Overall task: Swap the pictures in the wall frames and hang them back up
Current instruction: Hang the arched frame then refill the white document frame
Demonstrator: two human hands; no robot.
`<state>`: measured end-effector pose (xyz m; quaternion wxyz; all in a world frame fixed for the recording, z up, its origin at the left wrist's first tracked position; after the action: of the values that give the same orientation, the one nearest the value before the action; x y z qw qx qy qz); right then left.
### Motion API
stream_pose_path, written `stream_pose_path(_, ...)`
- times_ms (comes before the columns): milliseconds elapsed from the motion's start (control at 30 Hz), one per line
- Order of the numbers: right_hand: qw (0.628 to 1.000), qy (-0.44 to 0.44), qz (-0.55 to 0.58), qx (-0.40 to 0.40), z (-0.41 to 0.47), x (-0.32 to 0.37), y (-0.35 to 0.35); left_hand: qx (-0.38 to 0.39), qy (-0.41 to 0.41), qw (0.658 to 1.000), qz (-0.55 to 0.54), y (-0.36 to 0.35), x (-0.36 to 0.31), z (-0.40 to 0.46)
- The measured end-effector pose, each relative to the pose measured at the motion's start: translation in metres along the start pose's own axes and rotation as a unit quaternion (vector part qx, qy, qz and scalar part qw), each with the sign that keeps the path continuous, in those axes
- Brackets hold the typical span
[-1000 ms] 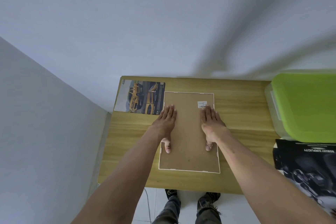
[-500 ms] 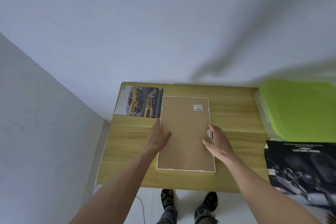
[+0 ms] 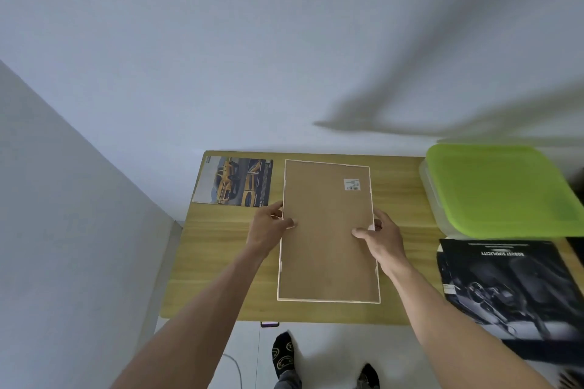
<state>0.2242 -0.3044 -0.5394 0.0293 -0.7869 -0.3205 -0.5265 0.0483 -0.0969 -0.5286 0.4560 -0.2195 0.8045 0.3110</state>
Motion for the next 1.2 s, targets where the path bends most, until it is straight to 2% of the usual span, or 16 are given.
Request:
stream_pose_path(133,1.000,0.022,0.008,0.006,-0.006,0.013,0.021,0.038,-0.036,0.998,0.019,-0.006,-0.021,-0.019)
stream_pose_path(200,0.999,0.027,0.010,0.032,-0.010,0.019,0.032,0.031,-0.045,0.999,-0.004,-0.009,-0.036,-0.032)
stream_pose_path(333,0.995,0.057,-0.031,0.079,-0.024,0.046,0.055,-0.022,-0.077,0.996,-0.038,-0.025,-0.079,-0.064)
stream_pose_path(467,0.984,0.138,-0.076,0.086,-0.043,0.093,0.081,-0.109,-0.143,0.984,0.021,-0.051,-0.130,-0.110)
stream_pose_path(600,0.968,0.206,-0.065,0.128,-0.071,0.150,0.095,-0.194,-0.222,0.950,0.107,-0.081,-0.170,-0.149)
stream_pose_path(733,0.961,0.238,-0.070,0.125,-0.099,0.194,0.111,-0.229,-0.270,0.911,0.213,-0.120,-0.195,-0.175)
stream_pose_path(833,0.960,0.258,-0.081,0.070,-0.104,0.207,0.136,-0.223,-0.281,0.897,0.260,-0.149,-0.209,-0.191)
stream_pose_path(900,0.964,0.254,-0.048,0.057,-0.102,0.211,0.156,-0.204,-0.297,0.893,0.270,-0.164,-0.217,-0.194)
stream_pose_path(1033,0.964,0.257,0.019,0.061,-0.103,0.217,0.202,-0.205,-0.425,0.827,0.306,-0.184,-0.238,-0.210)
stream_pose_path(1067,0.962,0.266,0.029,0.061,-0.103,0.220,0.214,-0.223,-0.434,0.815,0.311,-0.182,-0.242,-0.212)
stream_pose_path(1133,0.955,0.286,0.051,0.063,-0.106,0.227,0.235,-0.253,-0.410,0.815,0.321,-0.169,-0.253,-0.210)
stream_pose_path(1200,0.947,0.307,0.065,0.064,-0.110,0.236,0.252,-0.260,-0.353,0.840,0.319,-0.148,-0.262,-0.202)
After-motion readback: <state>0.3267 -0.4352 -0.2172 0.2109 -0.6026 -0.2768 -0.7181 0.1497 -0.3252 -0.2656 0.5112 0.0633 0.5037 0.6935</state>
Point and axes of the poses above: each hand's wrist, its own z-axis towards the middle knuckle, its own y-axis out of the back of the hand, x = y × z, the point moved 6 cm from there along z, towards the middle knuckle, and after that the axes turned 3 degrees about z, right-handed, at the moved point
